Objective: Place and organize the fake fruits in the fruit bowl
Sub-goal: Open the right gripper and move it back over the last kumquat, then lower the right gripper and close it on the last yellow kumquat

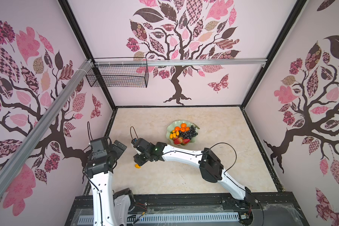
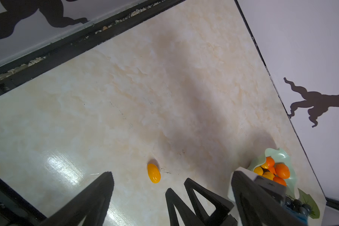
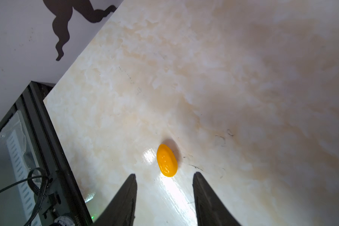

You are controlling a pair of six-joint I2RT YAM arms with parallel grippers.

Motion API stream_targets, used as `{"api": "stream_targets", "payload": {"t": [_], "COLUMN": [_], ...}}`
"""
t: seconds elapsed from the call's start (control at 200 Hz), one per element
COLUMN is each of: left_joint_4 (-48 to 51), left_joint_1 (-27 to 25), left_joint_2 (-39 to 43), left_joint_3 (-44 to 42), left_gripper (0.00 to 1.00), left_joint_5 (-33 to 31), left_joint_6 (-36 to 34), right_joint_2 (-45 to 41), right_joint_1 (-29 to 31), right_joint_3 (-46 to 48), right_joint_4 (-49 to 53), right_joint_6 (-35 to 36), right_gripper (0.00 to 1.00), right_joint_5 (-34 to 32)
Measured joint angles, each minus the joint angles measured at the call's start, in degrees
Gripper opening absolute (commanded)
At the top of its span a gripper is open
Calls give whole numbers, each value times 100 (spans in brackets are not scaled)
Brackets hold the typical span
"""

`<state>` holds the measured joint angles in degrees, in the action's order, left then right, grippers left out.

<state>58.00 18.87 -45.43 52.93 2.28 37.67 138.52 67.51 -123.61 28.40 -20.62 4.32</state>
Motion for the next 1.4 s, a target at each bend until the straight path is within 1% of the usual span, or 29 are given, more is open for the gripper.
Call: {"api": "stream_targets", "payload": {"t": [0.175, 0.495, 0.675, 0.795, 0.865, 1.145, 1.4], "left_joint_4": [87, 92, 90, 90, 90, 90, 90], "left_joint_1": [0, 0, 0, 0, 0, 0, 0], "left_joint_2": [-46, -74, -74, -74, -74, -74, -74], "left_joint_3": [9, 9, 9, 9, 9, 9, 9], "left_gripper": [98, 98, 98, 98, 98, 98, 98], "left_joint_5": [-155, -208, -203, -201, -201, -201, -177], "left_joint_6": [13, 13, 13, 11, 11, 7, 9], "right_joint_2": [531, 890, 925, 925, 925, 953, 1005], "right_joint_1": [24, 20, 20, 20, 20, 20, 20], "right_joint_3": [-402, -643, -643, -643, -643, -643, -662], "right_joint_4": [0, 138, 227, 264, 280, 341, 280], "right_joint_6": [160, 275, 291, 308, 310, 315, 380], "right_gripper": [49, 46, 45, 43, 41, 40, 36], "right_joint_5": [210, 262, 341, 389, 389, 387, 385]}}
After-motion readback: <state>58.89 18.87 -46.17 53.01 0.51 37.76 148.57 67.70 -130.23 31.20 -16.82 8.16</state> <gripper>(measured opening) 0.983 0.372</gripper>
